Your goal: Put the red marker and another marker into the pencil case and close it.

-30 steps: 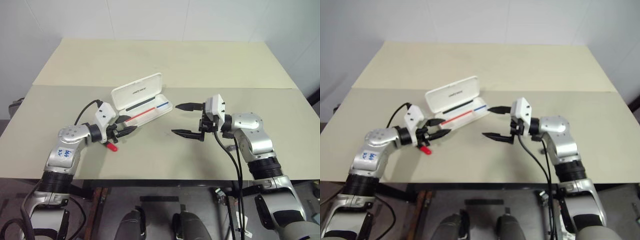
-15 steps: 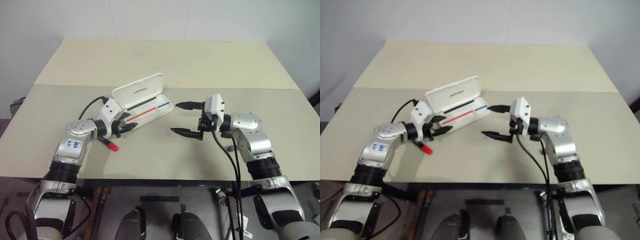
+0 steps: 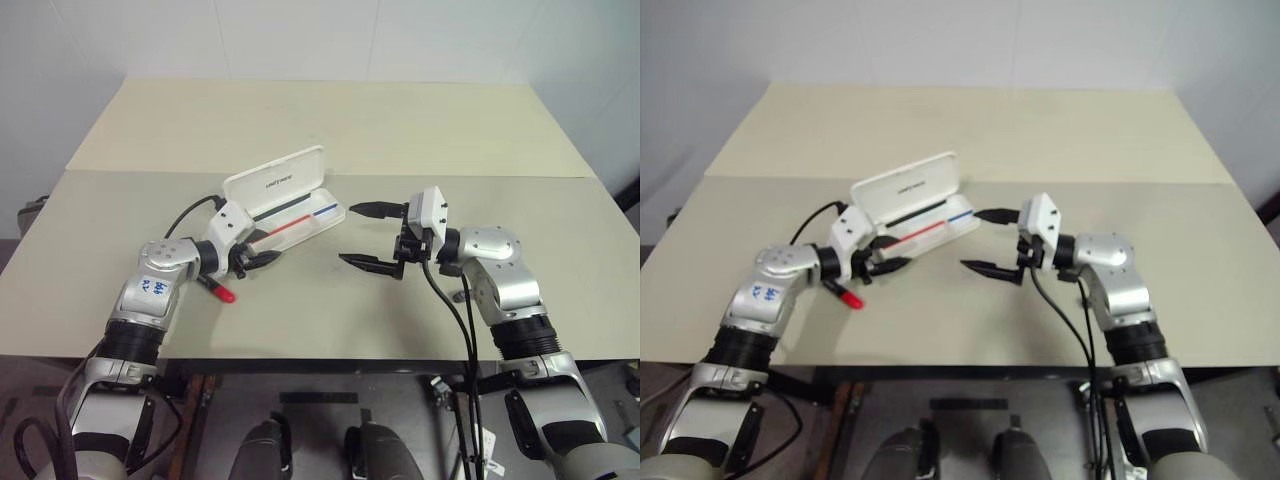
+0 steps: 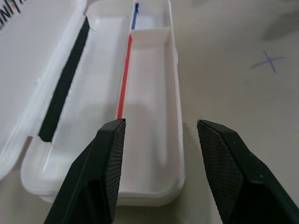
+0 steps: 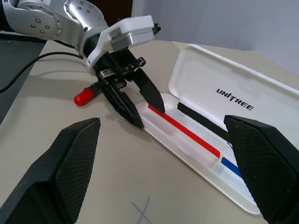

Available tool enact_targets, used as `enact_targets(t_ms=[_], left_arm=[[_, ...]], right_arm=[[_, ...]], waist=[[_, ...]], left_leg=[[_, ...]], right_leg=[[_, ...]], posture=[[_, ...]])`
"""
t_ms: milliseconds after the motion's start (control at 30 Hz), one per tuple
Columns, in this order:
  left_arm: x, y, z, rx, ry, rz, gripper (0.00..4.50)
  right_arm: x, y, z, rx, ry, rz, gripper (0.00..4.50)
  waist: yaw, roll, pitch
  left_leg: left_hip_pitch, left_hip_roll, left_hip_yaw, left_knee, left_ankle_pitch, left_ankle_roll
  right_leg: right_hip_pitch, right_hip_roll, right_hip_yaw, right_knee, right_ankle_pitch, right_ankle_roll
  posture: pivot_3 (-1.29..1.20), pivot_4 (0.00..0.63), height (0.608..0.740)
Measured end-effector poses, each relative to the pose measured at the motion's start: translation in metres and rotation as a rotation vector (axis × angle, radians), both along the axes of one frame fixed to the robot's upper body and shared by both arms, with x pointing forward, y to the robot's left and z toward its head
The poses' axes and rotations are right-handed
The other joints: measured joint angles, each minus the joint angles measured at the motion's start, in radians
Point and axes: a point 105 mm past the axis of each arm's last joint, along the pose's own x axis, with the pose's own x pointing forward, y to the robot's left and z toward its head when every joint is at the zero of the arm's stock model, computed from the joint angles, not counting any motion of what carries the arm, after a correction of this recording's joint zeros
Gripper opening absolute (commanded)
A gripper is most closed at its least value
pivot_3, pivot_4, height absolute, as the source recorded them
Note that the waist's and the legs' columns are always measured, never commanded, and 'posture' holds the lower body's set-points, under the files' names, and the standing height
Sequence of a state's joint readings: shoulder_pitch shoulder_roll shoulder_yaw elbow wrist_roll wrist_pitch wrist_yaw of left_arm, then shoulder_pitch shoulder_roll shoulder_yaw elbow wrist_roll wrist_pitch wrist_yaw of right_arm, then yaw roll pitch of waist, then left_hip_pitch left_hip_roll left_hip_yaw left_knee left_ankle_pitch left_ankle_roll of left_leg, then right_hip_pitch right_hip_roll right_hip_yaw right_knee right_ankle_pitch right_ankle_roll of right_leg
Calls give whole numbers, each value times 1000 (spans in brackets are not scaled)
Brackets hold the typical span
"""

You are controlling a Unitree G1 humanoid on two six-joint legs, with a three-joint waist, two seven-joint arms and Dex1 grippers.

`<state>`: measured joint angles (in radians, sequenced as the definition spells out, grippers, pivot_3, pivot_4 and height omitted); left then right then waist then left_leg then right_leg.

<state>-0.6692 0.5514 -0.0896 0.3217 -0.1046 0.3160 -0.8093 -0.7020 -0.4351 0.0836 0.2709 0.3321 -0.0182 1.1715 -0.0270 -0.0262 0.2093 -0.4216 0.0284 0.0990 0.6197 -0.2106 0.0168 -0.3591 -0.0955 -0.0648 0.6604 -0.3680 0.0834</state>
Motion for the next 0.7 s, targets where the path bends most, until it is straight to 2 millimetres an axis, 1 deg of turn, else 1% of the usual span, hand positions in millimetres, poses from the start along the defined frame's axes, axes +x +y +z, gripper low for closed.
enact_targets(t_ms=[300, 400, 500, 600, 700], left_arm=[[5, -6, -1, 11, 12, -5, 2528], [6, -7, -2, 26, 17, -9, 1940], [5, -7, -8, 54, 32, -14, 963], [5, -10, -7, 73, 28, -34, 38], [5, -9, -7, 87, 24, -40, 38]], right_arm=[[-1, 2, 3, 6, -14, -3, 4500], [-1, 2, 5, 9, -20, -4, 4500], [-1, 3, 6, 16, -21, -7, 4500], [-1, 4, 6, 18, -19, -8, 4500], [-1, 4, 6, 20, -15, -12, 4500]], waist=[[0, 0, 0], [0, 0, 0], [0, 0, 0], [-1, 0, 0], [-1, 0, 0]], left_leg=[[0, 0, 0, 3, 0, 0], [0, 0, -1, 3, 0, 0], [0, 0, 0, 2, 0, 0], [0, 0, 0, 2, 0, 0], [0, 0, 0, 2, 0, 0]], right_leg=[[1, 0, 0, 2, 0, 0], [1, 0, 0, 2, 0, 0], [0, 0, 0, 1, 0, 0], [0, 0, 0, 1, 0, 0], [0, 0, 0, 1, 0, 0]], posture=[[0, 150, 740], [0, 150, 740], [0, 150, 740], [0, 150, 740], [0, 150, 740]])
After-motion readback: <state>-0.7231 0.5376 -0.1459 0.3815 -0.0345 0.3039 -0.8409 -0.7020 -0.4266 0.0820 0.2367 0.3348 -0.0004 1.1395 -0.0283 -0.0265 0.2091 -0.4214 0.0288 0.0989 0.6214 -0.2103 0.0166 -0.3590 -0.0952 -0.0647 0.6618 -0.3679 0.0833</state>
